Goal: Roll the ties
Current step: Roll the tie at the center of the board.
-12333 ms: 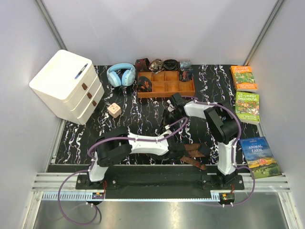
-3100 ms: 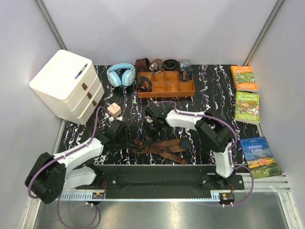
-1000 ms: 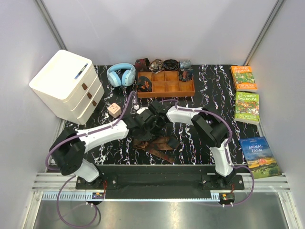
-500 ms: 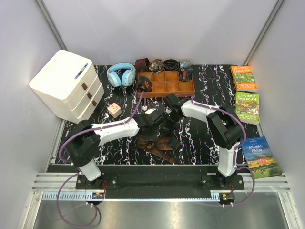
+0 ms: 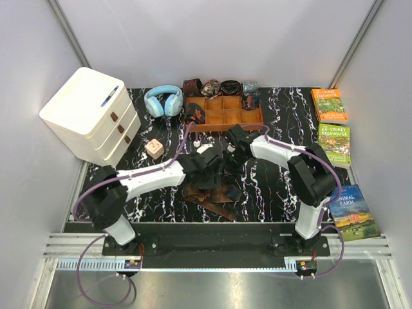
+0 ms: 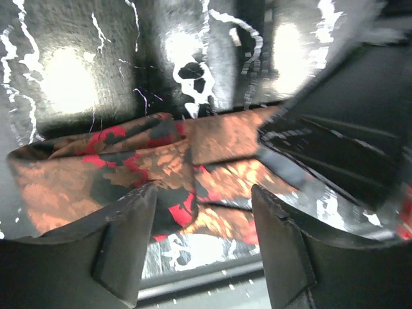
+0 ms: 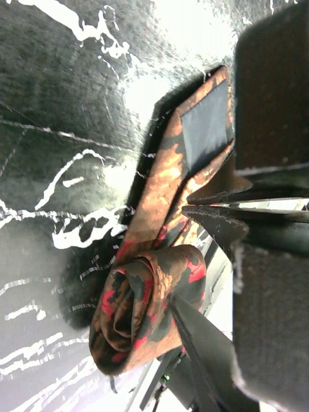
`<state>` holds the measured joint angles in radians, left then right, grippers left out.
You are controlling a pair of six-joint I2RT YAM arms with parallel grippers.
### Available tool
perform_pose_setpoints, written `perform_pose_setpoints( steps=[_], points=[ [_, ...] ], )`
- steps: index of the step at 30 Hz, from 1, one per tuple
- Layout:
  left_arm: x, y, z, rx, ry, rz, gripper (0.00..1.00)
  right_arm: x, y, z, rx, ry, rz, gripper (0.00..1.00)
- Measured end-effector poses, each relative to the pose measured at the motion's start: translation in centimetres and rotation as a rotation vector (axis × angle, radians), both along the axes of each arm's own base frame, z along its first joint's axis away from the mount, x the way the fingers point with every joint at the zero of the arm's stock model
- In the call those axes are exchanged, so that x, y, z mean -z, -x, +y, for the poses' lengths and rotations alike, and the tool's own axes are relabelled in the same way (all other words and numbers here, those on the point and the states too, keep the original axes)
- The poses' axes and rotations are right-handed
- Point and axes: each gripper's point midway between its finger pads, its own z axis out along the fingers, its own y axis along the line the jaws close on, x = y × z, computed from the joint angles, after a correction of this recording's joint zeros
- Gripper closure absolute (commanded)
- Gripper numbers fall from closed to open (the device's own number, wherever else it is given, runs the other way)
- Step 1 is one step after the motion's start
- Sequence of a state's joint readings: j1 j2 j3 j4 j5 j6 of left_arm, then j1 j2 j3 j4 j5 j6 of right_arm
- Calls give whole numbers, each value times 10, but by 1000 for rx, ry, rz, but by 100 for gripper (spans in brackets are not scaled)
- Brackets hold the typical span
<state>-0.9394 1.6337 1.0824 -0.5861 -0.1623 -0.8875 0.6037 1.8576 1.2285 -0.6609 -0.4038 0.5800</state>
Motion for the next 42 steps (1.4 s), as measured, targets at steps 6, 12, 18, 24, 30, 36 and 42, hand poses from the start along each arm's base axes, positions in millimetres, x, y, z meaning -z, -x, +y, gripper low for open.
perform_pose_setpoints(
  steps=[6, 12, 18, 24, 30, 36, 42],
  points=[
    [-63, -2, 5, 2, 121, -111, 29, -15, -1, 4, -3, -32, -29, 88],
    [-98, -8, 43, -74, 192, -197, 32, -32, 6, 28, -41, -76, -46, 88],
    [-51, 3, 99, -152, 86, -137, 32, -53, 23, 79, -130, -181, -60, 88],
    [-18, 12, 119, -167, 35, -82, 32, -37, 24, 89, -125, -172, -17, 89],
    [-7, 7, 118, -169, 72, -88, 33, -24, 30, 83, -115, -144, 10, 89],
    [0, 2, 105, -134, 123, -95, 35, -10, 32, 79, -111, -118, 23, 90],
    [13, 3, 98, -113, 145, -76, 39, 5, 34, 72, -109, -80, 34, 91]
  ],
)
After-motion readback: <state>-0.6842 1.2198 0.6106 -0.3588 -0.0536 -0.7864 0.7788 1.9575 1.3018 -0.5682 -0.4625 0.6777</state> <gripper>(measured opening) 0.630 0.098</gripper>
